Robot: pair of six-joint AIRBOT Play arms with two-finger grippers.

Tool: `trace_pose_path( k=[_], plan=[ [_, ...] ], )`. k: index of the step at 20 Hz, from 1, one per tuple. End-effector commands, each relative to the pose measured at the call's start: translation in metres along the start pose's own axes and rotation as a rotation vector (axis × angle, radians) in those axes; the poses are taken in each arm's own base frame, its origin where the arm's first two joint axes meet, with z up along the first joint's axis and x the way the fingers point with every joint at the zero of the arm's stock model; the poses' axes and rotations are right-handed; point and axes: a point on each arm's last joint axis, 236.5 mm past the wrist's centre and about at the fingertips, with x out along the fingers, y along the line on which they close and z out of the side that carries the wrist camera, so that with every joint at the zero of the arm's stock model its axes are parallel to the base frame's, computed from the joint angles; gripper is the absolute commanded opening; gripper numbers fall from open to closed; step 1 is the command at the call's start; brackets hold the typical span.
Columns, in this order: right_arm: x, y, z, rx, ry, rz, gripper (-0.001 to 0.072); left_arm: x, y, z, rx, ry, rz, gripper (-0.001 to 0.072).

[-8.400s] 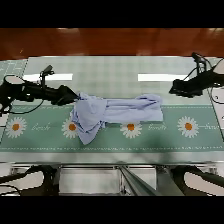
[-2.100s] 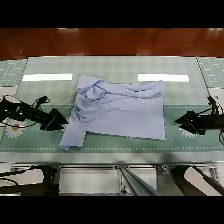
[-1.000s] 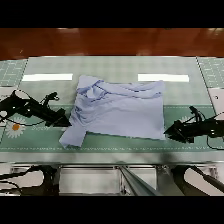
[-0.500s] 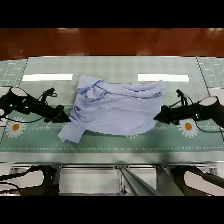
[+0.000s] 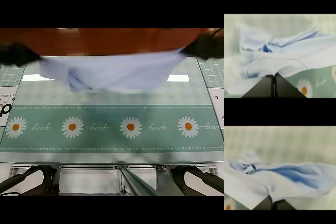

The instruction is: Fold the shirts.

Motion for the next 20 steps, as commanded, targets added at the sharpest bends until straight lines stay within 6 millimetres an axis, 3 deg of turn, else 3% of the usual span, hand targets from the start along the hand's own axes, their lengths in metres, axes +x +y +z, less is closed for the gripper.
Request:
trace_pose_path(
  k=[1,4,5,9,13,15,17,20],
  plan=[
    [-0.101,0.066,0.065,-0.19,-0.271,-0.041,0.0022,-0.099,-0.082,0.079,0.214,-0.302,0.031,0.0019],
    [-0.16,0.109,0.07,-0.299,-0.411,-0.052,0.0022,-0.166,-0.144,0.096,0.374,-0.472,0.05,0.0019],
    [-0.176,0.117,0.065,-0.325,-0.438,-0.072,0.0022,-0.184,-0.16,0.091,0.408,-0.507,0.058,0.0019],
    [-0.237,0.127,0.043,-0.394,-0.534,-0.223,0.0022,-0.239,-0.194,0.057,0.501,-0.611,0.172,0.0019],
    [-0.267,0.147,0.01,-0.432,-0.546,-0.245,0.0022,-0.285,-0.223,0.015,0.593,-0.682,0.23,0.0019],
    [-0.28,0.155,-0.003,-0.438,-0.561,-0.252,0.0022,-0.318,-0.224,-0.006,0.606,-0.725,0.253,0.0019],
    [-0.289,0.161,-0.011,-0.43,-0.576,-0.25,0.0022,-0.342,-0.207,-0.023,0.57,-0.731,0.288,0.0019],
    [-0.28,0.159,-0.018,-0.394,-0.536,-0.228,0.0022,-0.343,-0.178,-0.029,0.516,-0.678,0.33,0.0019]
  ],
)
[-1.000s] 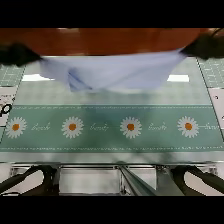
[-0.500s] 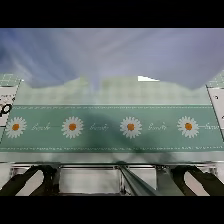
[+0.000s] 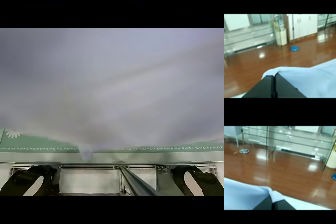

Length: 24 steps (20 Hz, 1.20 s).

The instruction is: Fold the shirts.

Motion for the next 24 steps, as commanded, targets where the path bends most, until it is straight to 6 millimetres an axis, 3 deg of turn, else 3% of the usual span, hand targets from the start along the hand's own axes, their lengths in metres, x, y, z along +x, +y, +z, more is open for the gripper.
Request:
trace_pose_path(
  k=[1,4,7,11,14,17,19,21,24],
  plan=[
    [0.0,0.003,-0.013,0.036,0.04,0.012,0.0022,-0.01,0.029,-0.019,-0.026,0.052,0.065,0.0019],
    [0.021,0.006,-0.034,0.081,0.114,0.064,0.0022,0.039,0.017,-0.045,-0.027,0.153,0.016,0.0019],
    [0.05,0.005,-0.069,0.142,0.224,0.114,0.0022,0.1,0.006,-0.094,-0.041,0.322,0.005,0.002],
    [0.108,-0.015,-0.152,0.243,0.416,0.126,0.0022,0.192,-0.012,-0.178,-0.032,0.516,-0.016,0.002],
    [0.161,-0.035,-0.232,0.346,0.57,0.115,0.0022,0.262,-0.018,-0.242,-0.075,0.603,0.004,0.002],
    [0.221,-0.061,-0.295,0.405,0.673,0.098,0.0022,0.333,-0.007,-0.291,-0.171,0.608,0.031,0.002],
    [0.268,-0.08,-0.328,0.466,0.685,0.081,0.0022,0.369,0.007,-0.32,-0.285,0.597,0.043,0.0019],
    [0.31,-0.098,-0.364,0.532,0.692,0.05,0.0022,0.395,0.027,-0.352,-0.397,0.597,0.069,0.002],
    [0.361,-0.112,-0.413,0.644,0.717,0.03,0.0023,0.415,0.038,-0.402,-0.546,0.652,0.084,0.002]
  ],
)
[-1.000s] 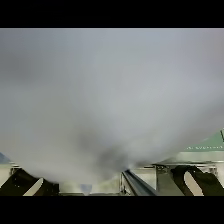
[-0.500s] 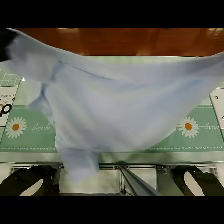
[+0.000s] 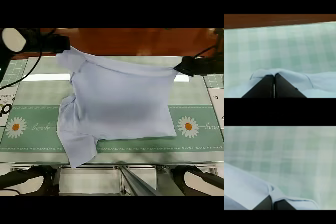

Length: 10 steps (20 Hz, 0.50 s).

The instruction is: Fold the shirts.

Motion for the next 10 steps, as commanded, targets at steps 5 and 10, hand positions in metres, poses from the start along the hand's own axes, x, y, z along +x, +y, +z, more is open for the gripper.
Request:
trace_pose_path(
  k=[5,10],
  plan=[
    [0.112,-0.048,0.004,0.202,0.072,0.059,0.017,0.092,0.021,-0.051,-0.33,0.135,-0.095,0.0022],
    [0.031,-0.078,0.009,0.272,0.199,0.102,0.0411,0.039,0.08,-0.075,-0.375,0.378,-0.095,0.0507]
  ],
)
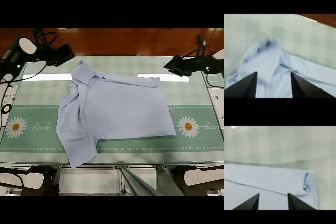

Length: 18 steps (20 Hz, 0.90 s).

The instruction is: Fold the shirts.

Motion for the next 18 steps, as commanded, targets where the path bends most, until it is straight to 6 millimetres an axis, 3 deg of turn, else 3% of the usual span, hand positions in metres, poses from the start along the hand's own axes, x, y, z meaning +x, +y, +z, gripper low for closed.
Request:
trace_pose_path(
  k=[1,2,4,6,9,11,12,14,18],
  plan=[
    [-0.061,-0.036,-0.022,0.077,0.151,-0.015,0.0407,-0.048,0.055,-0.032,-0.024,0.255,0.018,0.0507],
    [-0.085,-0.067,-0.036,0.116,0.183,-0.107,0.0406,-0.07,0.069,-0.04,-0.027,0.291,0.003,0.0507],
    [-0.127,-0.13,-0.07,0.23,0.187,-0.326,0.0406,-0.103,0.074,-0.046,-0.065,0.261,-0.087,0.0507],
    [-0.142,-0.158,-0.11,0.331,0.136,-0.391,0.0406,-0.12,0.087,-0.078,-0.129,0.245,-0.111,0.0507],
    [-0.119,-0.16,-0.181,0.445,0.078,-0.334,0.0406,-0.119,0.112,-0.188,-0.312,0.395,-0.096,0.0507],
    [-0.108,-0.152,-0.207,0.462,0.087,-0.301,0.0406,-0.12,0.114,-0.252,-0.412,0.532,-0.122,0.0507],
    [-0.107,-0.146,-0.215,0.451,0.116,-0.28,0.0406,-0.122,0.122,-0.274,-0.429,0.581,-0.113,0.0506],
    [-0.107,-0.131,-0.226,0.412,0.175,-0.233,0.0406,-0.127,0.143,-0.293,-0.465,0.607,-0.064,0.0507],
    [-0.111,-0.12,-0.226,0.393,0.175,-0.207,0.0406,-0.135,0.174,-0.288,-0.501,0.544,-0.028,0.0506]
  ],
)
